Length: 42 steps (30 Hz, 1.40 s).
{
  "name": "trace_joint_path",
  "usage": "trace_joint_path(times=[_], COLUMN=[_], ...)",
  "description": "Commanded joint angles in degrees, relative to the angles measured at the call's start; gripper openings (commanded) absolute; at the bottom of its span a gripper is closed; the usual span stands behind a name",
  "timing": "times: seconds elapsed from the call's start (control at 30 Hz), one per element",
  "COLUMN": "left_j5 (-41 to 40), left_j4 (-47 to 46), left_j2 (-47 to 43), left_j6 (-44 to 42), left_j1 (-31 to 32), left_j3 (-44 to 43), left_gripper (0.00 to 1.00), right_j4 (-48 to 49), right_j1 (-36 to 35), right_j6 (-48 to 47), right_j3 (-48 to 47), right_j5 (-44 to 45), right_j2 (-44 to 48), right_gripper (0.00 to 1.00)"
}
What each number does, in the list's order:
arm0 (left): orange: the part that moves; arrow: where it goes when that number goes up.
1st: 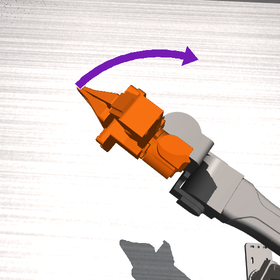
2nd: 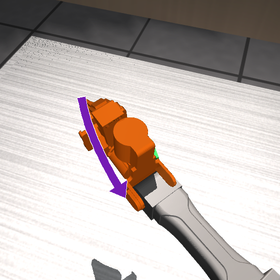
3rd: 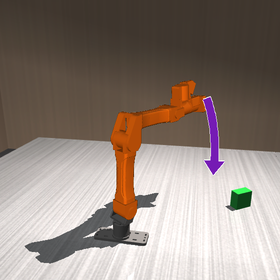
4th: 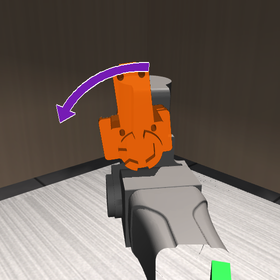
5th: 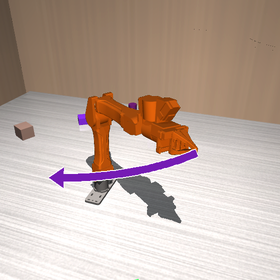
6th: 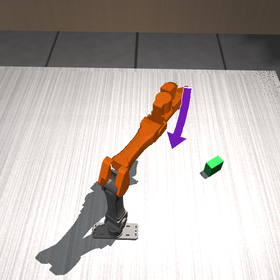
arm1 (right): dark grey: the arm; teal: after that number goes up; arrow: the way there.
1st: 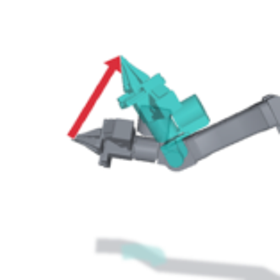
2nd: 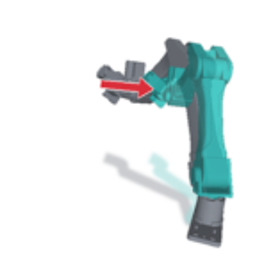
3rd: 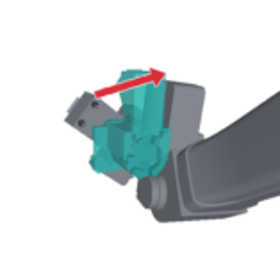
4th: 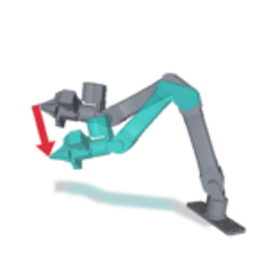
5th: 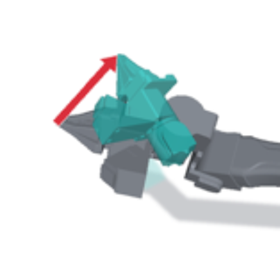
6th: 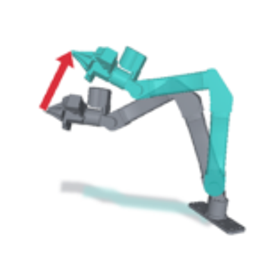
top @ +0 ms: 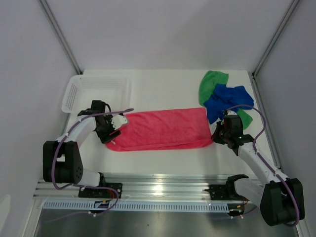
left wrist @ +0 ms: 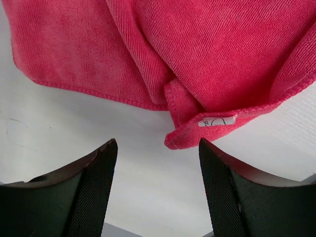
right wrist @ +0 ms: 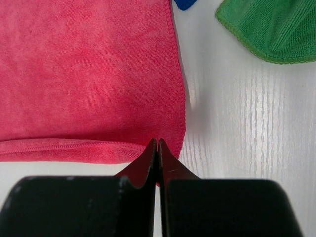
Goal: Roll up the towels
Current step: Flatten the towel
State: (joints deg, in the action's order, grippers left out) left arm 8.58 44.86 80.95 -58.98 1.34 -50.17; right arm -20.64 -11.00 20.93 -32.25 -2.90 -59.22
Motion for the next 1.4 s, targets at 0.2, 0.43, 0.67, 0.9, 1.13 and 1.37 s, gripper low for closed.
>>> trace_joint_path(times=[0.2, 0.43, 0.67, 0.9, 1.13, 1.37], left_j5=[5.48, 6.53, 8.65, 7.95, 4.61, 0.22], left_j4=[4.44, 4.79, 3.4, 3.13, 4.09, -1.78], left_j2=[4.39, 5.45, -8.13, -27.91, -39.02, -36.93], left_j6=[-2.28, 0.27, 2.29, 5.71, 9.4, 13.8], left_j1=[-0.47, -1.08, -5.03, -6.88, -6.97, -7.06], left_j3=[-1.33, -3.52, -0.46, 0.6, -6.68, -12.93], left_gripper=[0.68, 0.15, 0.0, 0.01, 0.01, 0.01], right_j4=[0.69, 0.34, -5.8, -14.68, -24.25, -24.36], right_j1=[0.28, 0.2, 0.28, 0.11, 0.19, 0.11], right_j6=[-0.71, -0.28, 1.31, 1.05, -0.89, -4.14], right_j3=[-1.06, -1.06, -4.83, -12.21, -25.3, -36.21], right_j5=[1.23, 1.31, 2.02, 2.9, 4.83, 5.71], right_j2=[0.51, 0.42, 5.59, 12.27, 15.54, 10.03], right_gripper=[0.0, 0.0, 0.0, 0.0, 0.0, 0.0])
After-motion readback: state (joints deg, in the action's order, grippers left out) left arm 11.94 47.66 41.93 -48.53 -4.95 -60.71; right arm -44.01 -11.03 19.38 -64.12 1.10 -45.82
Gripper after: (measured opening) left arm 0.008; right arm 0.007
